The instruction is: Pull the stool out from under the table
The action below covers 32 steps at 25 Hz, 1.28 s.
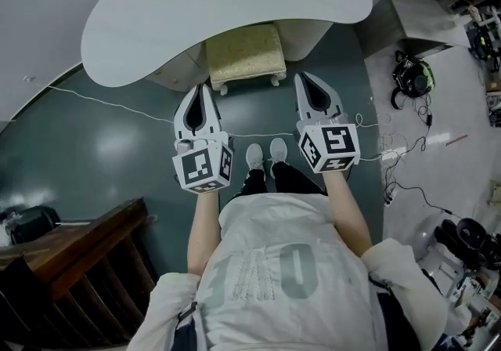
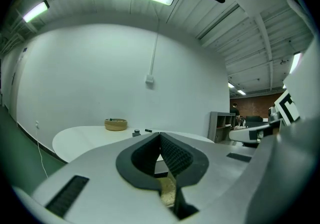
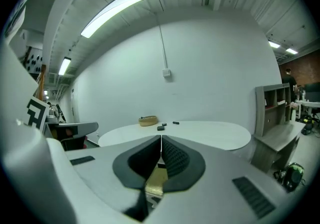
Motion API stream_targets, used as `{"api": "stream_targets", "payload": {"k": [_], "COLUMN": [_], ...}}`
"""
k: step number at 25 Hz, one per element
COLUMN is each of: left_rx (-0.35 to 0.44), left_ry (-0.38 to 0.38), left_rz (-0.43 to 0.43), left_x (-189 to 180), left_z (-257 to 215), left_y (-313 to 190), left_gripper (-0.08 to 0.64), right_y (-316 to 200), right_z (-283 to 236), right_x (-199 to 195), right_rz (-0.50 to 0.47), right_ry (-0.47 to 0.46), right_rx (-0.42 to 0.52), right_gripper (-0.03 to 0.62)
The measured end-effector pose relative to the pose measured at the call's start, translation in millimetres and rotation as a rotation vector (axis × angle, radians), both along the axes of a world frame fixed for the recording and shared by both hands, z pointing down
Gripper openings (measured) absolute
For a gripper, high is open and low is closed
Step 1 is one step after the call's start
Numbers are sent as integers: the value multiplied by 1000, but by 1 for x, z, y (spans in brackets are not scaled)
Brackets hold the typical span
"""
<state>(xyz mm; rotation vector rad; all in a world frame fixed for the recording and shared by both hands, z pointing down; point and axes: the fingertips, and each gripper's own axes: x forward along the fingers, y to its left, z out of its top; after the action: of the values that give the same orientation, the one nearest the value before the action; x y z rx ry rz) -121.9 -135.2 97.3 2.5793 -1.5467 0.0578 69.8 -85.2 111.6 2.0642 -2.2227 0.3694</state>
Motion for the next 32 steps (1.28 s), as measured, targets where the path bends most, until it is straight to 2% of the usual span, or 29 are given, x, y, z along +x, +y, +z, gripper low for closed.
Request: {"api": "stream_targets", "payload": {"k": [6, 14, 20, 21, 22, 23, 24, 25, 28, 32], "left_rx": [10, -34, -45, -40, -35, -30, -28, -26, -31, -64], "left_ry": [-26, -47, -38, -44, -47, -49, -49, -49, -33, 8], "left_rz": [-24, -46, -56, -47, -33, -16, -1, 9, 17, -3], "left_x": [15, 31, 35, 36, 39, 41, 44, 46, 48, 46], "left_z": [6, 18, 24, 24, 24, 24, 24, 25, 27, 30], "left_y": [-10, -11, -14, -13, -12, -11, -11, -11, -12, -15], "left_gripper": [26, 28, 29, 30, 50, 160, 261, 300, 328, 328], "right_y": [-12, -15, -18, -18, -18, -19, -20, -20, -20, -19], "right_z": [10, 15, 17, 19, 22, 25, 29, 33, 43, 46], "right_x": [10, 28, 27, 26, 25, 25, 26, 27, 28, 30], "right_rz": [-53, -54, -86, -99, -111, -116, -112, -106, -103, -104], "right_ry": [-11, 63, 28, 17, 5, -7, -18, -27, -31, -10], "right_rx": [-2, -14, -7, -15, -27, -43, -58, -71, -101, -111], "right_gripper": [31, 32, 37, 59, 178, 313, 319, 330, 339, 337]}}
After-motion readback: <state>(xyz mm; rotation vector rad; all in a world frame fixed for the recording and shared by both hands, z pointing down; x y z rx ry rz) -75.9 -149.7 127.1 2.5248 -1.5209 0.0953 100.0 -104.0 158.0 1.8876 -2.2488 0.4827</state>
